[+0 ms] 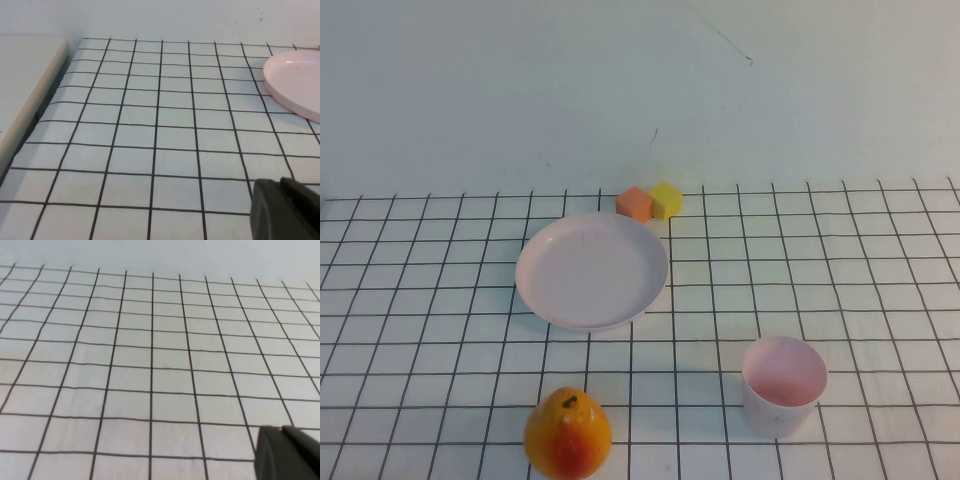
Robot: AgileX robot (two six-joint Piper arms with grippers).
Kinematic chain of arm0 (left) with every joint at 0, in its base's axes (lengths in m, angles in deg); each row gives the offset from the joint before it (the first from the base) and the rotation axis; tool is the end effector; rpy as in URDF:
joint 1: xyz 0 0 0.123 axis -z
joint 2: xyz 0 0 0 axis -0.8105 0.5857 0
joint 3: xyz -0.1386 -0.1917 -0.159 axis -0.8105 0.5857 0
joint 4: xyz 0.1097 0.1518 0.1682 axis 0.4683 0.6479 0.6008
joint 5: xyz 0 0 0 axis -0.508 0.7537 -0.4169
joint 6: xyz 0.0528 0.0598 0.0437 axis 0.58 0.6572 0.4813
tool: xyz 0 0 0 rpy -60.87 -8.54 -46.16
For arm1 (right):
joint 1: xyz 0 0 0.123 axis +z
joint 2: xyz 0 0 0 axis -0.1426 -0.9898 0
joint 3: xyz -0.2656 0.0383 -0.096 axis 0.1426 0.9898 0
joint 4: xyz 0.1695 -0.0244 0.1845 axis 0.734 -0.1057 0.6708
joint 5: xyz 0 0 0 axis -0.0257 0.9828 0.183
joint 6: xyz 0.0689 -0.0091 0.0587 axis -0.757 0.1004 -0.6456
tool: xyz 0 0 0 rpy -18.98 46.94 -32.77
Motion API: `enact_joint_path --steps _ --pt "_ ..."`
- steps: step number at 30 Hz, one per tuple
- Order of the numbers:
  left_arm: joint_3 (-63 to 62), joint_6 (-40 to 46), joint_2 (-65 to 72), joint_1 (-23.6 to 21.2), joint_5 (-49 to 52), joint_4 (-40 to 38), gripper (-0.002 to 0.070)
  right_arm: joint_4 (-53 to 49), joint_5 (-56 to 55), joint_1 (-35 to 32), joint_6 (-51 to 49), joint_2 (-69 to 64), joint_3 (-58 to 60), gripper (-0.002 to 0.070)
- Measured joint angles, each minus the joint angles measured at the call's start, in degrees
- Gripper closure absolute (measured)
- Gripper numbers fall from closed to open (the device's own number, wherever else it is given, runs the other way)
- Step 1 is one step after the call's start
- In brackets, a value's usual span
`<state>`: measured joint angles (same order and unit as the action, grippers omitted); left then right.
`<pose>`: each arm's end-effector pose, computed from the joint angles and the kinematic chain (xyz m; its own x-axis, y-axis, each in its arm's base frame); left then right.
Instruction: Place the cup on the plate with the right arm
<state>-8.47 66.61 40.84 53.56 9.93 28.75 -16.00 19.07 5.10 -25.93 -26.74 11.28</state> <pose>0.0532 -0.0008 0.1760 -0.2532 -0.1292 -0.9587 -0.0274 0.9916 -0.1264 0.0526 -0.0037 0.1713 -0.2961 -0.0963 -0.9503 0.0313 0.9934 -0.1105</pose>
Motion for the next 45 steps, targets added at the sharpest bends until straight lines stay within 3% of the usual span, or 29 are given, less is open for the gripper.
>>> enact_joint_path --steps 29,45 --pt "0.00 0.00 0.00 0.00 0.00 0.00 0.0678 -1.43 -1.35 0.00 0.00 0.00 0.00 0.0678" --pt "0.00 0.00 0.00 0.00 0.00 0.00 0.0678 -7.07 -45.41 0.00 1.52 0.00 0.00 0.0678"
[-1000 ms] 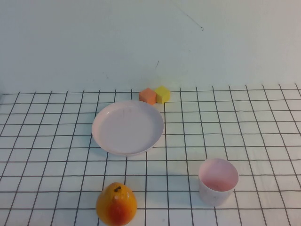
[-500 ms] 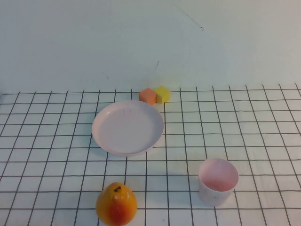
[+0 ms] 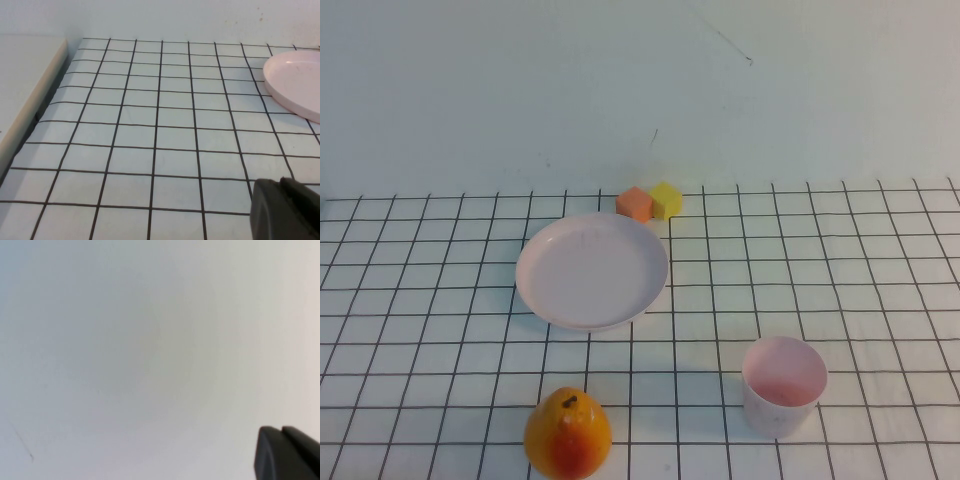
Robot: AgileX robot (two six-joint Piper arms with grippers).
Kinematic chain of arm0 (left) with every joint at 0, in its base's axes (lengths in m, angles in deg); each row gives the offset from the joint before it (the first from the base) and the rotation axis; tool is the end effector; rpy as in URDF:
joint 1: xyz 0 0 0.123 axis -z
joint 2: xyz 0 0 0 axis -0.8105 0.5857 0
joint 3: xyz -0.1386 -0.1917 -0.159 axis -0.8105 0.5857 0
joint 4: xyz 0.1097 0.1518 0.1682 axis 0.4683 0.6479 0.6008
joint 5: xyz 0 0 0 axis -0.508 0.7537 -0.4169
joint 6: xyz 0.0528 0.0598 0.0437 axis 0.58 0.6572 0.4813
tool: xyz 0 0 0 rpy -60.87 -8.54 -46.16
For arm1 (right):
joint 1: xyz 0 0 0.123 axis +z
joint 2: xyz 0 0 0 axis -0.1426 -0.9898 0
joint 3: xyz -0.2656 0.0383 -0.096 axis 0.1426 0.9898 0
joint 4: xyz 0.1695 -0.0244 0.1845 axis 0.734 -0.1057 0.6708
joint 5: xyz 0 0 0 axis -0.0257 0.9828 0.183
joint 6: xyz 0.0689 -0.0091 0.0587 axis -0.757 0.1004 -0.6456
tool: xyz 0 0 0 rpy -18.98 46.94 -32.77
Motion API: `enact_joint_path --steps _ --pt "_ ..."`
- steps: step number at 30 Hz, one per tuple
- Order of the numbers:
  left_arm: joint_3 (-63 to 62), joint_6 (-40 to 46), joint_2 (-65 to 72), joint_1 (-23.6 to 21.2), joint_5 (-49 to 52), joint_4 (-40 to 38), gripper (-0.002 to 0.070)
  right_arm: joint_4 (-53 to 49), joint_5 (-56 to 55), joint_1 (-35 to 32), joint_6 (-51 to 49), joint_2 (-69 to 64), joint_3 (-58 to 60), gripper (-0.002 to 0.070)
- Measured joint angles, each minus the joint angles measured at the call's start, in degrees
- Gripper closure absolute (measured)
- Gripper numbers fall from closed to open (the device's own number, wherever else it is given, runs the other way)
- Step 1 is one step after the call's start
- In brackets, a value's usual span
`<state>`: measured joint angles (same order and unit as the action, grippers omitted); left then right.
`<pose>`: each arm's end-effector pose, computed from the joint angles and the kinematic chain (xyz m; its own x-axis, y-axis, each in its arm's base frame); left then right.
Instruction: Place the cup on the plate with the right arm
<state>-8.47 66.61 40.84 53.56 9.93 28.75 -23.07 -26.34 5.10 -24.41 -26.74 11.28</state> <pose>0.0532 -0.0008 0.1760 -0.2532 -0.1292 -0.9587 -0.0274 0.9916 -0.1264 0.0460 0.0033 0.2408 0.4578 -0.2729 -0.8462 0.1158 0.9619 -0.2476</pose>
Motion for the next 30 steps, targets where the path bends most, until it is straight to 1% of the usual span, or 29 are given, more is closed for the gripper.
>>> enact_joint_path --steps 6,10,13,15,16,20,21,23,26,30 --pt "0.00 0.00 0.00 0.00 0.00 0.00 0.0678 1.39 -11.68 0.00 -1.53 0.00 0.00 0.0678" --pt "0.00 0.00 0.00 0.00 0.00 0.00 0.0678 7.42 -23.01 0.00 -3.54 0.00 -0.13 0.0678" --pt "0.00 0.00 0.00 0.00 0.00 0.00 0.0678 12.03 -22.86 0.00 -4.02 0.00 -3.72 0.0678" --pt "0.00 0.00 0.00 0.00 0.00 0.00 0.0678 13.34 -18.49 0.00 -4.02 0.00 -8.85 0.0678" --pt "0.00 0.00 0.00 0.00 0.00 0.00 0.0678 13.72 -14.45 0.00 -3.75 0.00 -11.85 0.0678" --pt "0.00 0.00 0.00 0.00 0.00 0.00 0.0678 14.13 7.94 0.00 -3.22 -0.34 -23.94 0.0678" --pt "0.00 0.00 0.00 0.00 0.00 0.00 0.0678 14.13 12.08 0.00 -3.22 -0.92 -26.34 0.0678" --pt "0.00 0.00 0.00 0.00 0.00 0.00 0.0678 14.13 21.20 0.00 -3.22 -3.60 -31.71 0.0678" --pt "0.00 0.00 0.00 0.00 0.00 0.00 0.0678 14.81 32.10 0.00 -3.22 -8.86 -38.18 0.0678" --pt "0.00 0.00 0.00 0.00 0.00 0.00 0.0678 18.74 46.87 0.00 -2.21 -17.49 -46.38 0.0678"
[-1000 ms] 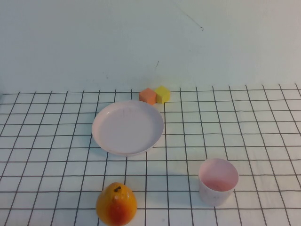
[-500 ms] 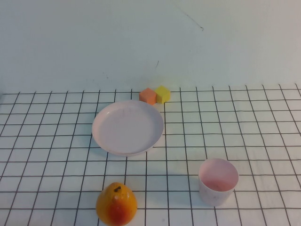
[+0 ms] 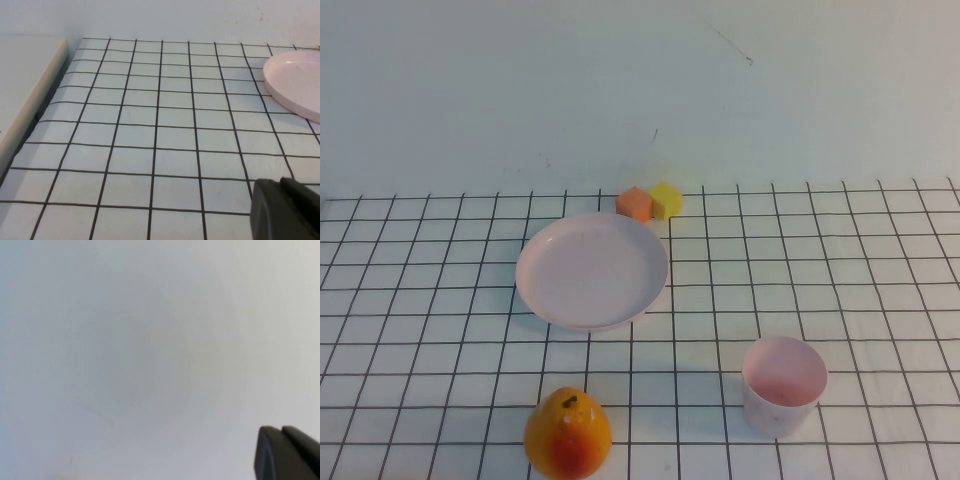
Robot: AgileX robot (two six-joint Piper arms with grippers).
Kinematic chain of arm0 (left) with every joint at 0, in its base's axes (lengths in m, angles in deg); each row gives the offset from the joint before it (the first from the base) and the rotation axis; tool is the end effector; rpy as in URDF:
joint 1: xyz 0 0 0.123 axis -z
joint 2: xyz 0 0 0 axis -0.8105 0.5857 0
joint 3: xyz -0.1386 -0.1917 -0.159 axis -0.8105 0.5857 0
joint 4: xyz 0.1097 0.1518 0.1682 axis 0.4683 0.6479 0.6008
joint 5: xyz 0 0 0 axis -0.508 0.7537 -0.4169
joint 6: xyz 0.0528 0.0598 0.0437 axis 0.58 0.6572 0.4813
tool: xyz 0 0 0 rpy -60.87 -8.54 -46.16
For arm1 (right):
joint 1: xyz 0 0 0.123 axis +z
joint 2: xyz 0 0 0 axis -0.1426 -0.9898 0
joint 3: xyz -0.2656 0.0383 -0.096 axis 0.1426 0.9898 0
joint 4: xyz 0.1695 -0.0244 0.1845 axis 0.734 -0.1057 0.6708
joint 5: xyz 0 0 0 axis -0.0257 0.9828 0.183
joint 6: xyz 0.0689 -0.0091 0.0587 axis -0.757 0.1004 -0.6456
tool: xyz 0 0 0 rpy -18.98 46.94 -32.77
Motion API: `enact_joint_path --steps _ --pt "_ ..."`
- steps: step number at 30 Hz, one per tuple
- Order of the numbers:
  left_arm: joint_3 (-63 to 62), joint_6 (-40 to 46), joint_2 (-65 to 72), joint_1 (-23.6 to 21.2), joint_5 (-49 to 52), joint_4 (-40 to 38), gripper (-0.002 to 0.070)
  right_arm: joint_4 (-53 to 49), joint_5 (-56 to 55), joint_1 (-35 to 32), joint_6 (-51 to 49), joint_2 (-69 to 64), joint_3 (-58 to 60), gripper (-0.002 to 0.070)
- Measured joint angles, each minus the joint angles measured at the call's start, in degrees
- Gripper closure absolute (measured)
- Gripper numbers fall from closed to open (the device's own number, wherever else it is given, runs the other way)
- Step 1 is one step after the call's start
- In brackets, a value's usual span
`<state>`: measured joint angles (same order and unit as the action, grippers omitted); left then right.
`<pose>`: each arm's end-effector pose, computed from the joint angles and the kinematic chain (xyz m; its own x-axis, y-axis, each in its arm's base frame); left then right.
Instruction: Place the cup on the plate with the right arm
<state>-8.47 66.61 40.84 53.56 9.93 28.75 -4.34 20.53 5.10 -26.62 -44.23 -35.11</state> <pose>0.0532 -0.0008 0.1760 -0.2532 -0.1292 -0.9587 -0.0274 0.9916 -0.1264 0.0285 0.0046 0.4134 0.1856 0.0779 -0.9795 -0.0273 0.9969 0.0741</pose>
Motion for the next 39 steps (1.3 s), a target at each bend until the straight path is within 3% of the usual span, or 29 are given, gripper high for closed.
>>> enact_joint_path --steps 8,17,22,27,33,39 --pt "0.00 0.00 0.00 0.00 0.00 0.00 0.0678 15.95 27.05 0.00 20.54 -20.59 -9.84 0.0678" --pt "0.00 0.00 0.00 0.00 0.00 0.00 0.0678 24.44 33.24 0.04 39.22 -41.08 -10.09 0.0678" --pt "0.00 0.00 0.00 0.00 0.00 0.00 0.0678 19.65 33.12 4.23 40.36 -46.90 -10.09 0.0678" --pt "0.00 0.00 0.00 0.00 0.00 0.00 0.0678 8.24 32.97 13.08 36.18 -51.53 -10.09 0.0678" --pt "0.00 0.00 0.00 0.00 0.00 0.00 0.0678 5.35 33.85 24.15 39.77 -58.74 -10.89 0.0670" --pt "0.00 0.00 0.00 0.00 0.00 0.00 0.0678 3.58 33.96 28.51 37.91 -68.77 -18.51 0.0528"
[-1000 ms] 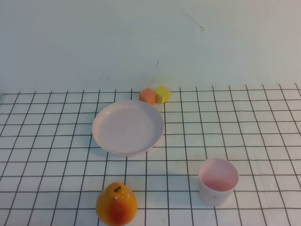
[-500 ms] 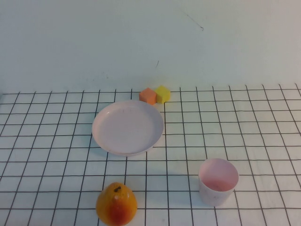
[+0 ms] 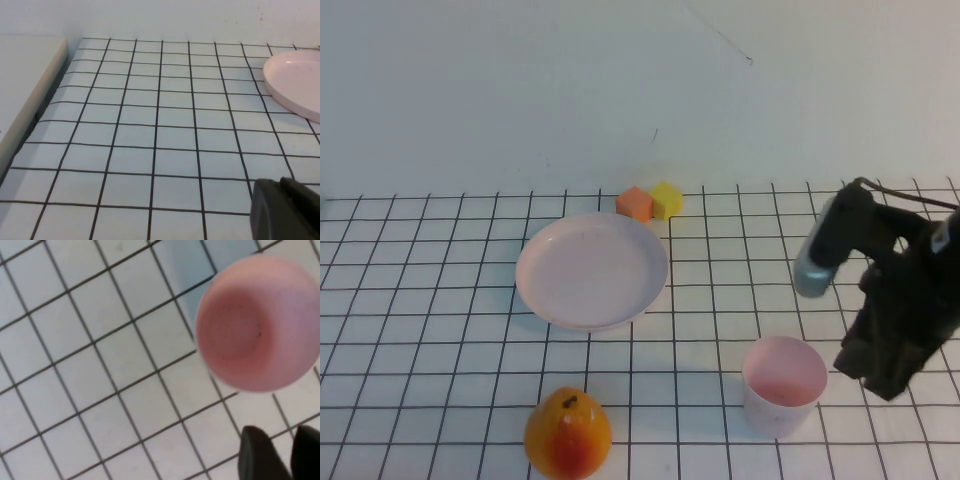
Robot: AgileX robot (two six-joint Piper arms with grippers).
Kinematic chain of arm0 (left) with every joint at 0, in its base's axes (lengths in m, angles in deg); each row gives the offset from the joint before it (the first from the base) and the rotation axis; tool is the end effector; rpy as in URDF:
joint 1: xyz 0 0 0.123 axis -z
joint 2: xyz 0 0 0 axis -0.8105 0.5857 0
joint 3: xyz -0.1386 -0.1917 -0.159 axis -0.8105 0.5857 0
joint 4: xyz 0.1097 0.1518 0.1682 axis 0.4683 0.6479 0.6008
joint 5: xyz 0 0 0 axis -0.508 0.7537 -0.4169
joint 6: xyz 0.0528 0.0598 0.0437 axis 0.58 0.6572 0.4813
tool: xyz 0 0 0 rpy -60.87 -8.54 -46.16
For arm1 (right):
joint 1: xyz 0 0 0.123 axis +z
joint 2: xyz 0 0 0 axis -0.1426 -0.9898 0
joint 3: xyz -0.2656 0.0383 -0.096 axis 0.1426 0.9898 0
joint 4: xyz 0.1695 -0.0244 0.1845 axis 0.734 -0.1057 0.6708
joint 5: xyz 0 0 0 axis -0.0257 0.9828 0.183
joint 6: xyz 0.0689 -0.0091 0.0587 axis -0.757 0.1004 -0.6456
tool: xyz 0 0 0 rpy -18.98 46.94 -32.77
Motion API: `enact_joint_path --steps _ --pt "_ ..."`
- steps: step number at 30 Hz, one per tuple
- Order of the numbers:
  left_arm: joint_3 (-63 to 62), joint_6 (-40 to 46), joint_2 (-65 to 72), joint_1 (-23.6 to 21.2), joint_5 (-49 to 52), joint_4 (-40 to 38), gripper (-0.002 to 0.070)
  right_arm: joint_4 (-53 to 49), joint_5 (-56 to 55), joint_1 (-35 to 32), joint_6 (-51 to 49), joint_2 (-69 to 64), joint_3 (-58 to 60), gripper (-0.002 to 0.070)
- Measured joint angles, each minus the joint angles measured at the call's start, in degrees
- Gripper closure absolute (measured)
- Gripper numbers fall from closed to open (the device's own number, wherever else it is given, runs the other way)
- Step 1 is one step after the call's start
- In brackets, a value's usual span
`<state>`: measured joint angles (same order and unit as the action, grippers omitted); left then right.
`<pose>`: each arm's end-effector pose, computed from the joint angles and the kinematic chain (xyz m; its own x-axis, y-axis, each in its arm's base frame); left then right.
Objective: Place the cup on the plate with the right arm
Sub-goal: Pick up the cup from the table
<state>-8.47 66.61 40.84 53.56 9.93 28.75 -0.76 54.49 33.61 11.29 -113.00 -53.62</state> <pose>0.0532 -0.0008 0.1760 -0.2532 -0.1292 -0.9587 -0.0274 0.9916 -0.1264 0.2530 0.1399 0.2688 -0.4442 -0.8260 -0.3470 -0.8785 0.4776 -0.0123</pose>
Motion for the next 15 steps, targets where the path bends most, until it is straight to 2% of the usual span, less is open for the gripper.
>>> enact_joint_path --steps 4,6,9,15 --pt "0.00 0.00 0.00 0.00 0.00 0.00 0.0678 -2.40 0.12 0.11 -3.38 -6.89 -7.01 0.0367" --pt "0.00 0.00 0.00 0.00 0.00 0.00 0.0678 -2.77 0.54 0.11 -4.01 -10.05 -9.96 0.0311" --pt "0.00 0.00 0.00 0.00 0.00 0.00 0.0678 -3.00 0.81 0.11 -4.55 -14.77 -13.63 0.0282" --pt "0.00 0.00 0.00 0.00 0.00 0.00 0.0678 -3.00 0.81 0.11 -4.77 -21.10 -15.82 0.0275"
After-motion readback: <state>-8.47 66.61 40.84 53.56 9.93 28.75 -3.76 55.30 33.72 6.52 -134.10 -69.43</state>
